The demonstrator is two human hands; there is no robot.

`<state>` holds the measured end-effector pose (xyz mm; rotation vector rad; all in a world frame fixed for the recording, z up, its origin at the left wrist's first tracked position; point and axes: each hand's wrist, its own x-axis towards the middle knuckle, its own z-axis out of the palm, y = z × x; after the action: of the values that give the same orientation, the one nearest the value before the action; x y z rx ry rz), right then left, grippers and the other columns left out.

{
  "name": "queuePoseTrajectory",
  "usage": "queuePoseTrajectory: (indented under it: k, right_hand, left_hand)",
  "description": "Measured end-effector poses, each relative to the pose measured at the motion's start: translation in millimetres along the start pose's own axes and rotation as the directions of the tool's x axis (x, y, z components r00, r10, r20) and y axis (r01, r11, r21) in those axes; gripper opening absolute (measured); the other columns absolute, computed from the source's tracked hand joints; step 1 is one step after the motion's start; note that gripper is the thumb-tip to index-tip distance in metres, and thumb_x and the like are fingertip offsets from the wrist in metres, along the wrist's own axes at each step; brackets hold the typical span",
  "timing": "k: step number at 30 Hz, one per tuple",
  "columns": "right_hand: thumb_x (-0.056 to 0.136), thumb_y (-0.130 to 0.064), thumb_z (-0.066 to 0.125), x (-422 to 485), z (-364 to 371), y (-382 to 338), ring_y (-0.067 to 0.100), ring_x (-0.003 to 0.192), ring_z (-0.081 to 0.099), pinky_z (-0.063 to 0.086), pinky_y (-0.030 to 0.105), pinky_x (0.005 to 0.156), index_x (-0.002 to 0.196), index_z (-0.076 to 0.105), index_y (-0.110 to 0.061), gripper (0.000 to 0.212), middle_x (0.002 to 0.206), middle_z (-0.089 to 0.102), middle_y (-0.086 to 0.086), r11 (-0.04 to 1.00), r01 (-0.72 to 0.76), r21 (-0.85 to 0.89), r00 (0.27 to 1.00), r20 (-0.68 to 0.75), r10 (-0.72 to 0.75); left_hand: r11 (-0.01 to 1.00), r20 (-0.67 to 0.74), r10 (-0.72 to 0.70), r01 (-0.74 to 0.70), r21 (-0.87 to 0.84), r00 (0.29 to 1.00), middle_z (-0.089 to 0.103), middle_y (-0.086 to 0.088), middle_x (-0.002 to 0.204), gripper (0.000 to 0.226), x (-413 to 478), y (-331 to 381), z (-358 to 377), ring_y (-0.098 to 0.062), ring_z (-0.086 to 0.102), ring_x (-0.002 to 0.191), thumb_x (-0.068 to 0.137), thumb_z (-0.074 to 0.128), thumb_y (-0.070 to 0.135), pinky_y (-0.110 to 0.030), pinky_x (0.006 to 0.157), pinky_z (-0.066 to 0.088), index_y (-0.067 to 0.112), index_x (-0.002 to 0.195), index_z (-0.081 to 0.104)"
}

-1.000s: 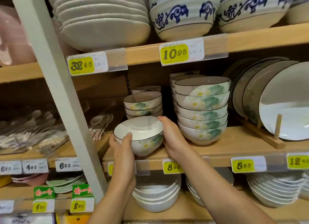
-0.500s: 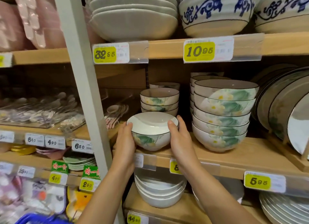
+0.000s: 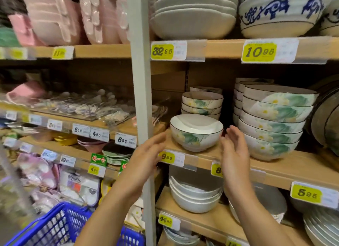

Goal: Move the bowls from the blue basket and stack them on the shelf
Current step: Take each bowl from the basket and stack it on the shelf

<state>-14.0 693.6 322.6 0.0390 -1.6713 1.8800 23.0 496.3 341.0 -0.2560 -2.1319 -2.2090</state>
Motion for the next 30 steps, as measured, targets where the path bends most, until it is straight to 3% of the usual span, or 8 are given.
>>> queuePoseTrajectory:
  k: [3, 6, 12, 15, 18, 23, 26, 30]
  right_hand:
    - [0.091, -0.007, 0.05, -39, 6, 7, -0.004, 0.105, 0.061, 0.048, 0.012, 0.091, 0.117, 0.061, -0.023, 0.033, 0.113, 0.066, -0.012, 0.986, 0.16, 0.045, 0.979, -0.132, -0.153]
    - [0.085, -0.003, 0.049, -88, 35, 30, 0.004, 0.094, 0.065, 0.051, 0.016, 0.088, 0.097, 0.065, -0.029, 0.032, 0.095, 0.07, -0.011, 0.985, 0.143, 0.099, 0.98, -0.157, -0.127]
    - [0.093, 0.008, 0.044, -200, 118, 109, 0.001, 0.063, 0.065, 0.052, 0.008, 0.065, 0.085, 0.065, -0.008, 0.028, 0.066, 0.071, -0.013, 0.967, -0.251, -0.041, 0.963, 0.094, 0.254]
    - [0.095, 0.011, 0.04, -247, 161, 140, -0.001, 0.05, 0.061, 0.049, 0.007, 0.053, 0.085, 0.061, -0.001, 0.026, 0.058, 0.067, 0.002, 0.911, -0.385, -0.144, 0.892, 0.193, 0.408]
    - [0.095, 0.01, 0.036, -286, 195, 164, 0.001, 0.043, 0.057, 0.046, 0.012, 0.045, 0.094, 0.058, -0.001, 0.024, 0.07, 0.061, 0.012, 0.855, -0.471, -0.216, 0.829, 0.223, 0.513]
    - [0.098, -0.002, 0.043, -328, 236, 217, 0.023, 0.06, 0.059, 0.046, 0.031, 0.056, 0.091, 0.06, -0.007, 0.019, 0.075, 0.063, 0.014, 0.697, -0.596, -0.399, 0.657, 0.256, 0.709]
    - [0.097, -0.008, 0.049, -340, 259, 257, 0.02, 0.056, 0.056, 0.044, 0.026, 0.051, 0.084, 0.059, -0.01, 0.017, 0.073, 0.062, 0.011, 0.555, -0.653, -0.515, 0.488, 0.274, 0.829]
    - [0.095, -0.008, 0.047, -351, 288, 310, 0.009, 0.038, 0.038, 0.025, 0.016, 0.035, 0.073, 0.044, -0.022, 0.026, 0.052, 0.044, -0.002, 0.359, -0.685, -0.634, 0.252, 0.257, 0.933]
  left_hand:
    - [1.0, 0.02, 0.006, -0.006, 0.03, 1.0, 0.074, 0.001, 0.11, 0.025, -45, 1, -41, -0.014, 0.068, 0.106, 0.094, 0.054, 0.022, -0.027, 0.095, 0.053, 0.021, 0.115, 0.067]
    - [0.992, -0.141, -0.091, 0.102, 0.07, 0.986, 0.075, -0.008, 0.105, 0.025, -85, -14, -101, -0.02, 0.07, 0.098, 0.097, 0.046, 0.007, -0.024, 0.087, 0.052, 0.01, 0.113, 0.066]
    - [0.934, -0.4, -0.26, 0.333, 0.126, 0.879, 0.071, -0.01, 0.098, 0.021, -165, -59, -241, -0.012, 0.064, 0.076, 0.097, 0.046, 0.002, -0.018, 0.071, 0.049, 0.005, 0.108, 0.064]
    - [0.888, -0.501, -0.287, 0.423, 0.181, 0.817, 0.07, -0.012, 0.101, 0.024, -196, -87, -294, -0.014, 0.062, 0.078, 0.095, 0.049, 0.004, -0.032, 0.084, 0.05, 0.007, 0.113, 0.063]
    - [0.834, -0.527, -0.346, 0.511, 0.206, 0.776, 0.07, -0.008, 0.096, 0.021, -219, -115, -332, -0.018, 0.059, 0.081, 0.093, 0.052, 0.008, -0.034, 0.086, 0.048, 0.011, 0.107, 0.066]
    - [0.776, -0.512, -0.404, 0.581, 0.246, 0.758, 0.064, 0.003, 0.083, 0.019, -229, -149, -375, -0.014, 0.056, 0.078, 0.093, 0.049, 0.009, -0.026, 0.068, 0.039, 0.02, 0.088, 0.063]
    - [0.749, -0.518, -0.445, 0.621, 0.232, 0.73, 0.063, 0.006, 0.082, 0.019, -218, -170, -399, -0.012, 0.057, 0.079, 0.093, 0.049, 0.012, -0.025, 0.067, 0.04, 0.023, 0.087, 0.063]
    - [0.682, -0.483, -0.515, 0.68, 0.27, 0.708, 0.061, -0.001, 0.079, 0.018, -183, -200, -425, -0.015, 0.053, 0.073, 0.092, 0.047, 0.013, -0.028, 0.067, 0.038, 0.018, 0.083, 0.062]
